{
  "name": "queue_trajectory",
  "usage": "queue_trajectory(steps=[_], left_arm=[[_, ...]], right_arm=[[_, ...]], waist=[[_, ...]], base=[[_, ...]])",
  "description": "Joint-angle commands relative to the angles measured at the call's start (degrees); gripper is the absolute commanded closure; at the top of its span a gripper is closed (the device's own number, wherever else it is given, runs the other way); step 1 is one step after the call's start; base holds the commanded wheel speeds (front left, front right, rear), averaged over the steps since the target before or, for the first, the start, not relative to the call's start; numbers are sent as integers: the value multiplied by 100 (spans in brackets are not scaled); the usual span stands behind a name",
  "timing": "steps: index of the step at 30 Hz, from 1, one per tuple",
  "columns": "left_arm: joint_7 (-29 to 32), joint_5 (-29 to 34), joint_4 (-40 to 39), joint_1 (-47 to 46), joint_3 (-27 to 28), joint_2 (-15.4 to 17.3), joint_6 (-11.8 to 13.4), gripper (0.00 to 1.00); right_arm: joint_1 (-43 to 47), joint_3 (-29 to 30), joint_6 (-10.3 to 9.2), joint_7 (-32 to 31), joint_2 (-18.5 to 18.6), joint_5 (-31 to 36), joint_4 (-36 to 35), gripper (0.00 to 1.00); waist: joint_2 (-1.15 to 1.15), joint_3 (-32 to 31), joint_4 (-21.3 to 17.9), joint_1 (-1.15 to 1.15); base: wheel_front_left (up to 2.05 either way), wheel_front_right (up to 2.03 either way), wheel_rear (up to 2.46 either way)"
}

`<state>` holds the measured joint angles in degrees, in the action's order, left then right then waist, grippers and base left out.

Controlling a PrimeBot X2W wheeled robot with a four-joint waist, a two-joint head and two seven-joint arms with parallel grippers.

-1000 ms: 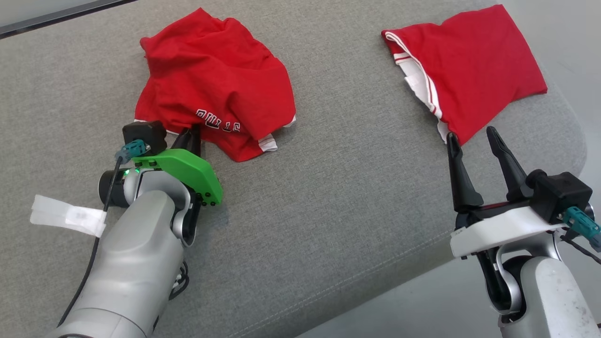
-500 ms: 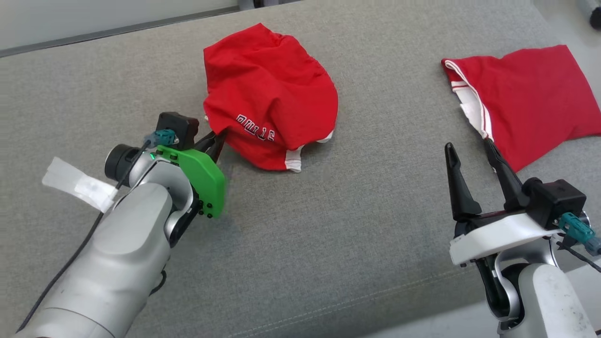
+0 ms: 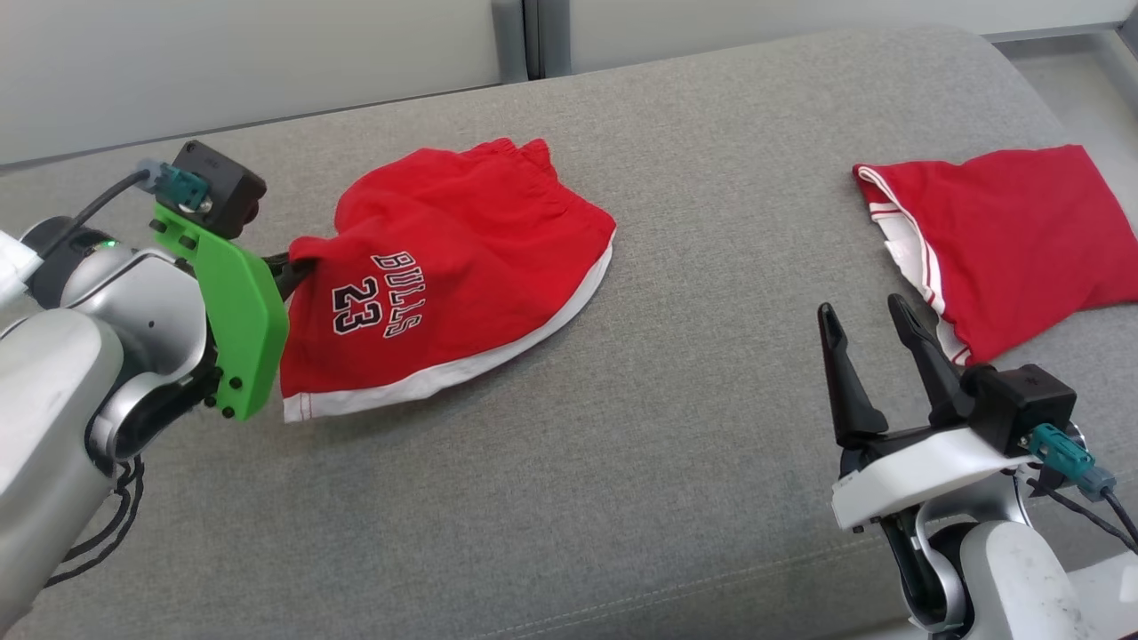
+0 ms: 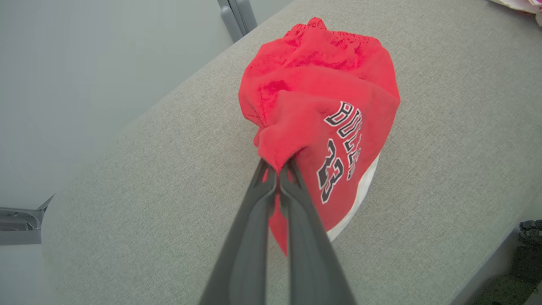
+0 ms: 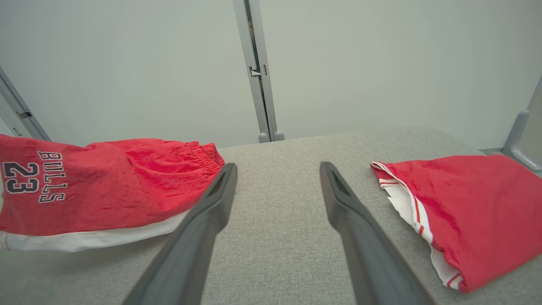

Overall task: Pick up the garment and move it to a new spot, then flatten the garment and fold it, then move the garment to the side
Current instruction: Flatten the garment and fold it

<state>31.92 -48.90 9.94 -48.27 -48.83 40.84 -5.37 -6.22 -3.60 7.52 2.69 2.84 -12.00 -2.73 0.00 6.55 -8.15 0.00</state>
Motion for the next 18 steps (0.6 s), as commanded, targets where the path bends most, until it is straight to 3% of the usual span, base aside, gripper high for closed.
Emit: queue_trajectory(steps=[1, 12, 18], left_arm=[[144, -146, -63, 144, 28, 104, 111, 100], [99, -659, 1121, 459, 358, 201, 526, 100], [-94, -690, 1867, 481, 484, 98, 765, 100]], right_arm=[[-57, -47, -7, 34, 11, -31, 21, 0], [-465, -409, -7, 29, 7, -29, 94, 0], [-814, -585, -7, 23, 7, -29, 444, 0]], waist=[[0, 114, -143, 0], [0, 681, -629, 0], [0, 845, -550, 0]], base=[[0, 0, 0], [0, 0, 0], [0, 0, 0]])
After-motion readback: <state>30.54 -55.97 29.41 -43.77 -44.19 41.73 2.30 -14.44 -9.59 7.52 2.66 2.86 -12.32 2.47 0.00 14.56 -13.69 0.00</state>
